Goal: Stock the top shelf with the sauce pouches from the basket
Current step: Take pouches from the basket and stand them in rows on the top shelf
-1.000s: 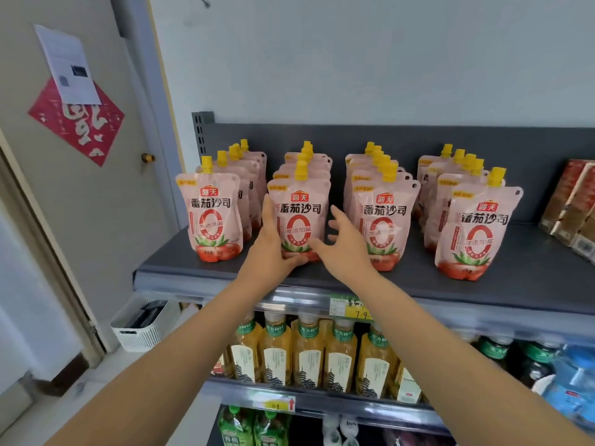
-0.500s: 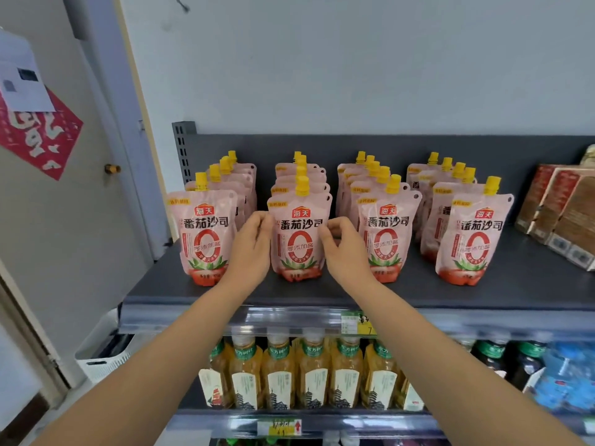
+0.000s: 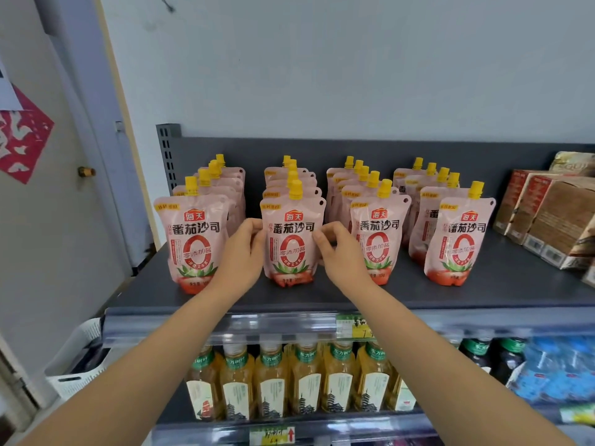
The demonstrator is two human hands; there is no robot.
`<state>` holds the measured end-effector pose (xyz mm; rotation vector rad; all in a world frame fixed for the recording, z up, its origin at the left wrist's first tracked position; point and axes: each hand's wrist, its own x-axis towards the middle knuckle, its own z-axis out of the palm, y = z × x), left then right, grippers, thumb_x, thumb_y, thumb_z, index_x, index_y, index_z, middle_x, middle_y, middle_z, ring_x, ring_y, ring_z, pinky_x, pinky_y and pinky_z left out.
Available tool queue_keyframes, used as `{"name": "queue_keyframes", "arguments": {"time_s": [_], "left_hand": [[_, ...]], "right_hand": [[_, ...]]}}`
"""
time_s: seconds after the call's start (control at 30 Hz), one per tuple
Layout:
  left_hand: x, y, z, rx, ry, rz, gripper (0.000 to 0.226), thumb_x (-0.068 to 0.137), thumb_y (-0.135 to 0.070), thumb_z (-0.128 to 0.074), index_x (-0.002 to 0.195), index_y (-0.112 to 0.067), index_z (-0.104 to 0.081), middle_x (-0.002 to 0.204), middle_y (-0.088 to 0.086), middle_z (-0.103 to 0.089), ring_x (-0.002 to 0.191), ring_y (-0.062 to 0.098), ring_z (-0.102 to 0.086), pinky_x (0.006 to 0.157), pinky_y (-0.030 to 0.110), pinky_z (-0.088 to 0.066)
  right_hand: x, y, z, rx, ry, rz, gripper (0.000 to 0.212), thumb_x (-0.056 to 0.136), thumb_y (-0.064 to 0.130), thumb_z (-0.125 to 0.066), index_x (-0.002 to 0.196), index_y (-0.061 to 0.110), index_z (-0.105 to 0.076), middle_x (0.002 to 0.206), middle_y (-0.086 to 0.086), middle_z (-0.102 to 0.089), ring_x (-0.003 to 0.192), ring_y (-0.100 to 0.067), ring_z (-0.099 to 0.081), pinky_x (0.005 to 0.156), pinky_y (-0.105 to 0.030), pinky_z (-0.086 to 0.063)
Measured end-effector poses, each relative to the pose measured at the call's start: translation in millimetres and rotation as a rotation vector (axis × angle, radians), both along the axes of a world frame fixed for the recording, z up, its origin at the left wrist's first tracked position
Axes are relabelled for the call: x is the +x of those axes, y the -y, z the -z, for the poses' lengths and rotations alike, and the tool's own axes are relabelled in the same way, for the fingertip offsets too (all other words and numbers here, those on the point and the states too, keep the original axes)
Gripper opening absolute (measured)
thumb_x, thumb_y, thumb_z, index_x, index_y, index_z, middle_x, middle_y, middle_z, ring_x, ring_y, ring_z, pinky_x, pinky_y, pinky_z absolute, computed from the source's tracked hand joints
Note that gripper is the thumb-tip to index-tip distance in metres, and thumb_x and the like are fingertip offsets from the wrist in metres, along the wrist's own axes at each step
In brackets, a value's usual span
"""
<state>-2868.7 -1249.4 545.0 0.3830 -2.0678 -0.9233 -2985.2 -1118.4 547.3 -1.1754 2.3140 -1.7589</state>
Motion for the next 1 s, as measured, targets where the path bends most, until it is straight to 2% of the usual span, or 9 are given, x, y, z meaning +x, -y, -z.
{"name": "queue_keyframes", "arguments": {"time_s": [0.2,0.3,0.43,0.57,0.67,0.77,0.83,0.93,1.0], "left_hand": [[-0.1,3.4,4.8,-0.005,-0.004,-0.039,0.012,0.101,-0.014,-0.044,0.106,-0.02,-0.054,0.099,-0.013,-0.059,0.094,0.002,-0.055,0.075,0.005,-0.039],[-1.1,2.7,3.2,0.0,0.021,-0.065,0.014,0.101,-0.014,-0.044,0.109,-0.016,-0.056,0.101,-0.012,-0.059,0.096,0.002,-0.054,0.075,0.004,-0.039],[4.3,-9.9,1.7,0.002,-0.086,-0.096,0.018,0.098,-0.006,-0.048,0.112,-0.015,-0.053,0.107,-0.008,-0.058,0.102,0.007,-0.054,0.081,0.005,-0.043],[9.0,-36.3,-3.2,-0.288,-0.359,-0.287,0.037,0.083,0.011,-0.054,0.116,-0.005,-0.049,0.115,0.003,-0.044,0.107,0.008,-0.04,0.093,0.013,-0.036],[-2.1,-51.3,-7.6,-0.482,-0.321,-0.121,0.024,0.086,0.007,-0.057,0.109,-0.003,-0.055,0.107,0.004,-0.053,0.099,0.007,-0.044,0.09,0.015,-0.037],[-21.7,-77.6,-8.6,-0.312,-0.175,0.09,0.018,0.094,-0.005,-0.056,0.111,-0.007,-0.055,0.101,-0.001,-0.056,0.089,0.009,-0.053,0.078,0.014,-0.045],[-42.2,-92.5,-5.8,-0.192,-0.051,0.107,0.025,0.096,-0.012,-0.055,0.121,-0.007,-0.053,0.111,0.002,-0.058,0.097,0.01,-0.056,0.086,0.023,-0.049],[-71.7,-104.9,-2.3,-0.05,0.097,0.073,0.037,0.101,-0.016,-0.045,0.137,-0.007,-0.043,0.135,0.007,-0.053,0.119,0.017,-0.051,0.097,0.025,-0.04],[-86.8,-108.5,-0.4,0.039,0.095,0.034,0.036,0.103,-0.015,-0.038,0.137,-0.007,-0.045,0.135,0.008,-0.054,0.123,0.022,-0.051,0.095,0.025,-0.04]], "right_hand": [[-3.3,-1.5,5.4,0.026,-0.034,0.003,0.018,0.096,0.028,-0.052,0.085,0.015,-0.058,0.083,-0.003,-0.064,0.085,-0.023,-0.063,0.077,-0.049,-0.055],[-5.3,-3.5,3.3,0.026,-0.041,0.009,0.017,0.094,0.028,-0.055,0.079,0.022,-0.059,0.08,-0.002,-0.066,0.081,-0.023,-0.065,0.077,-0.049,-0.056],[-1.8,-18.7,-4.7,0.055,-0.16,0.049,0.019,0.092,0.03,-0.058,0.091,0.013,-0.067,0.082,0.0,-0.068,0.078,-0.018,-0.066,0.077,-0.041,-0.056],[-6.4,-48.6,-10.8,-0.069,-0.301,0.195,0.013,0.092,0.03,-0.058,0.094,0.017,-0.061,0.087,0.003,-0.064,0.073,-0.014,-0.059,0.069,-0.033,-0.051],[-22.0,-71.5,-12.1,-0.132,-0.373,0.419,0.022,0.093,0.025,-0.056,0.111,0.012,-0.055,0.114,-0.004,-0.053,0.089,-0.012,-0.053,0.076,-0.028,-0.046],[-43.9,-86.6,-10.2,-0.12,-0.284,0.481,0.035,0.095,0.021,-0.051,0.126,0.004,-0.046,0.129,-0.012,-0.044,0.116,-0.02,-0.046,0.095,-0.031,-0.041],[-56.8,-91.2,-8.8,-0.057,-0.164,0.419,0.038,0.097,0.019,-0.047,0.131,0.002,-0.045,0.132,-0.013,-0.047,0.121,-0.025,-0.046,0.1,-0.035,-0.04],[-67.1,-93.4,-6.9,0.019,-0.042,0.276,0.036,0.099,0.018,-0.043,0.131,0.003,-0.047,0.128,-0.011,-0.056,0.118,-0.024,-0.052,0.088,-0.026,-0.041],[-70.0,-93.0,-6.5,0.022,-0.009,0.248,0.032,0.1,0.018,-0.043,0.127,0.003,-0.051,0.124,-0.01,-0.058,0.108,-0.019,-0.053,0.081,-0.023,-0.037]]}}
